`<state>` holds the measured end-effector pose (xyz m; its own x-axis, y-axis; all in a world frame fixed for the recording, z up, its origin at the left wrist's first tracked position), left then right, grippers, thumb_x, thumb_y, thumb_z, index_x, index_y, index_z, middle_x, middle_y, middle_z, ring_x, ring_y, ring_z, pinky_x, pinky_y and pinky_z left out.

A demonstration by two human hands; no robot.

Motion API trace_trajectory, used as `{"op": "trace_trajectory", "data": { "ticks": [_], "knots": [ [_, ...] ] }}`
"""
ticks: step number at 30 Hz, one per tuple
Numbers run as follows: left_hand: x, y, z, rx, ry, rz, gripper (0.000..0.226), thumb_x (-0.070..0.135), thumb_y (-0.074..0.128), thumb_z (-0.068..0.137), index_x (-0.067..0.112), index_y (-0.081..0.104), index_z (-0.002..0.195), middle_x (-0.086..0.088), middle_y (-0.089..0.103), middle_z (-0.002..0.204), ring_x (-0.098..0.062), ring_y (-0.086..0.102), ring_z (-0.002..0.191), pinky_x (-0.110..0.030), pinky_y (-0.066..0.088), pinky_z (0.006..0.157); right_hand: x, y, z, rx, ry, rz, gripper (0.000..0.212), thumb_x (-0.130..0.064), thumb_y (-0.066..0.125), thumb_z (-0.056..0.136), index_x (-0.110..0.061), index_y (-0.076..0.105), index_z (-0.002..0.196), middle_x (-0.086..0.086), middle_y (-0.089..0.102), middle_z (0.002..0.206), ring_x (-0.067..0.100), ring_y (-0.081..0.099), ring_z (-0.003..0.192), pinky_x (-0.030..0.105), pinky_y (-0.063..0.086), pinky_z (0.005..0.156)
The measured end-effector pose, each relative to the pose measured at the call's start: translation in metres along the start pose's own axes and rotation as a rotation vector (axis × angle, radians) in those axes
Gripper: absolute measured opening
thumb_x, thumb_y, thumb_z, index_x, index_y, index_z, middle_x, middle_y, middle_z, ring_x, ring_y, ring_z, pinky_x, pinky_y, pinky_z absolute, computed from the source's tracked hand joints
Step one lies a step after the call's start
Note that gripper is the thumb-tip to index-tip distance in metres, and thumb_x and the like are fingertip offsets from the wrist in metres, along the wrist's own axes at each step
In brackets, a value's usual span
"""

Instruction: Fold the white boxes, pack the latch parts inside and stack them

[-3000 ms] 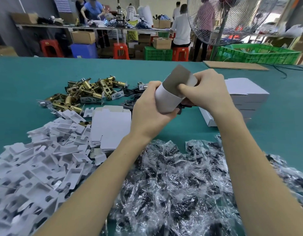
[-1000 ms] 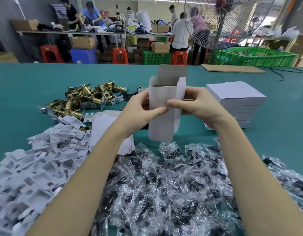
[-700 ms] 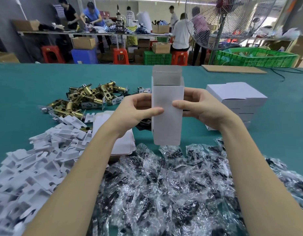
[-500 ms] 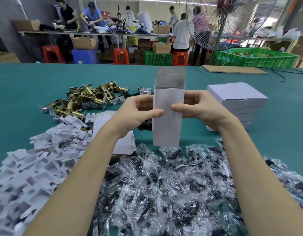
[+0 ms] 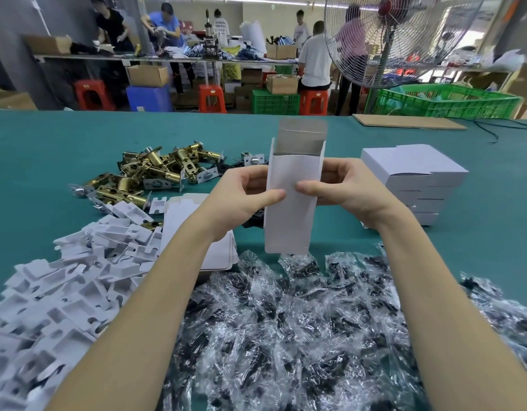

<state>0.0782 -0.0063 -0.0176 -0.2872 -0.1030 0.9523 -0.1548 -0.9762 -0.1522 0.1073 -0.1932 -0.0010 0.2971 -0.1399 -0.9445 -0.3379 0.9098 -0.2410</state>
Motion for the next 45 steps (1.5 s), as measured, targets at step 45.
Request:
{"op": "trace_trajectory", "data": {
  "ticks": [45],
  "knots": [
    [0.036, -0.010, -0.005, 0.218, 0.153, -0.045, 0.045, 0.011, 0.066, 0.099, 0.023, 0.051, 0.139, -0.004, 0.065, 0.128, -0.015, 0.071, 0.105, -0.030, 0.060, 0.074, -0.020, 0.005, -0.001, 0.045, -0.198, 0.020, 0.024, -0.018, 0.081, 0.087, -0.030, 0.069, 0.103, -0.003, 0.077, 0.094, 0.019, 0.072, 0.082, 0.043, 0.062, 0.072]
  ]
}}
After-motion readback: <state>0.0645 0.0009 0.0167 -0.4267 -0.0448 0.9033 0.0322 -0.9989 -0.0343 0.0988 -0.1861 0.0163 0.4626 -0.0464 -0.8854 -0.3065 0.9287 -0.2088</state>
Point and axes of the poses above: each hand's wrist, its own z-axis towards the middle knuckle, its own y-axis out of the palm, x = y × z, the point moved 6 cm from there along z, towards the middle knuckle
